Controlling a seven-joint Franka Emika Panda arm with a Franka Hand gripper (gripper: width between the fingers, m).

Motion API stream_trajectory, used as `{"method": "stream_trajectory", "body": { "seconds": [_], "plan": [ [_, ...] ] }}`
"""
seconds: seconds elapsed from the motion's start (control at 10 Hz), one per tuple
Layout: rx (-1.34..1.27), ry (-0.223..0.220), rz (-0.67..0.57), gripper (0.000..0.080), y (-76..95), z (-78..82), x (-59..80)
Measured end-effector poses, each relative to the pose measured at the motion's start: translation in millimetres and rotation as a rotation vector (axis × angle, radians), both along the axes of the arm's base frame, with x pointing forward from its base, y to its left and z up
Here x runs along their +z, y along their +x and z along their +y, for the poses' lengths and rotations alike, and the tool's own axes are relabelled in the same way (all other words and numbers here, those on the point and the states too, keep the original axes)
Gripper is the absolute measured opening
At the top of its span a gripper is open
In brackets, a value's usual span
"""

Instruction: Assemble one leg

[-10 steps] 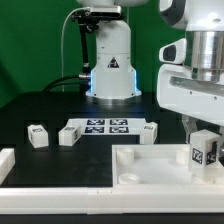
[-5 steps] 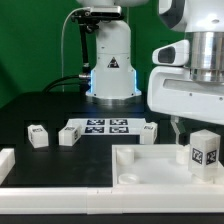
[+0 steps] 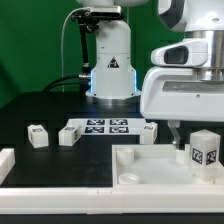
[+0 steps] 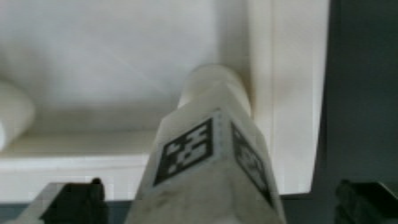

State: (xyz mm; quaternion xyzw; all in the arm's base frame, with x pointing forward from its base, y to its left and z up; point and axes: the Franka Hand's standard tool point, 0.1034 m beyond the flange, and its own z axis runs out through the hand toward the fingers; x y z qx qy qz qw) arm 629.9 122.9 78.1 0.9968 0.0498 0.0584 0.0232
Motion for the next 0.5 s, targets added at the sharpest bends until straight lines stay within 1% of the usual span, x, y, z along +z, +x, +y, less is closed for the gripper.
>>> {"method": "stream_trajectory", "body": {
  "seconds": [0.3,0.5],
  "plan": [
    [0.234,-0.034,0.002,0.0649,2.2,-1.9,5.0],
    [0.251,-0.039,0.003,0.0649,2.2,-2.6,4.4]
  ]
}}
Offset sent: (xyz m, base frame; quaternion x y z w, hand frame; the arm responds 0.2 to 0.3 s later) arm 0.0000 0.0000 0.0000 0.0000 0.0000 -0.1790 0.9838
